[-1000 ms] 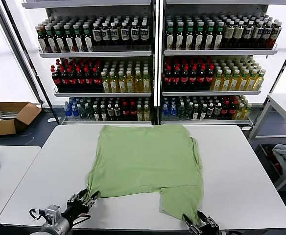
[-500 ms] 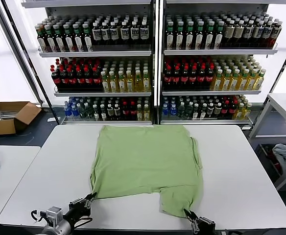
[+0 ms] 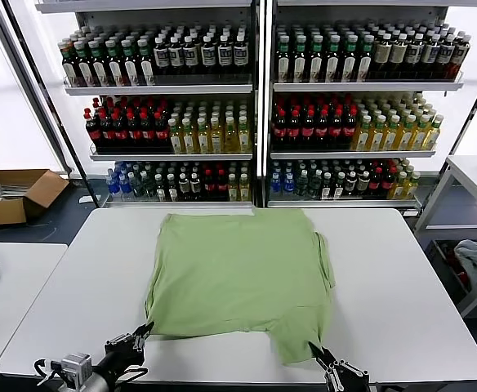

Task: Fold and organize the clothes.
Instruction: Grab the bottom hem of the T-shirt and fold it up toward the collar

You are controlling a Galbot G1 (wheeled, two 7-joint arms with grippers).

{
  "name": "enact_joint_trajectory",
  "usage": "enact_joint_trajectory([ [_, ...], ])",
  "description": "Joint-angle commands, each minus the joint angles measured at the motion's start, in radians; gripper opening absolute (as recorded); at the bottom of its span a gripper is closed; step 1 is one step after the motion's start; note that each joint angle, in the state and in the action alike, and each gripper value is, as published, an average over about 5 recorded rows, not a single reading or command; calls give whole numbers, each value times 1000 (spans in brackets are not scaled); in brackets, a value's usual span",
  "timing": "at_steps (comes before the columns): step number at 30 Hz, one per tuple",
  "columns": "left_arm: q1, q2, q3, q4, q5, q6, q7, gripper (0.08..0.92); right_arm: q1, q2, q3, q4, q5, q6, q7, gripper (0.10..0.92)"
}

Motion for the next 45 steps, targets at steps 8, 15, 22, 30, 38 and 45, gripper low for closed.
enact_joint_trajectory([
  [8,6,-5,-34,-119,-64,10,-11,88,79,-15,-9,-1,188,53,1,107],
  [15,-217,29,0,9,-231,7,-42,88,341,-44,-49,-80,255,-5,78,107],
  [22,-397,73,37,189,-341,-5,-69,88,512,-69,-83,-215,235,-23,111,107],
  [30,-557,62,122,410,-358,15,-102,88,707,-86,-187,-449,164,-30,125,107],
  [38,-595,46,133,534,-322,17,-116,88,830,-82,-282,-593,115,-69,174,107],
  [45,-565,41,110,520,-282,17,-133,109,818,-88,-306,-580,25,-121,209,129],
])
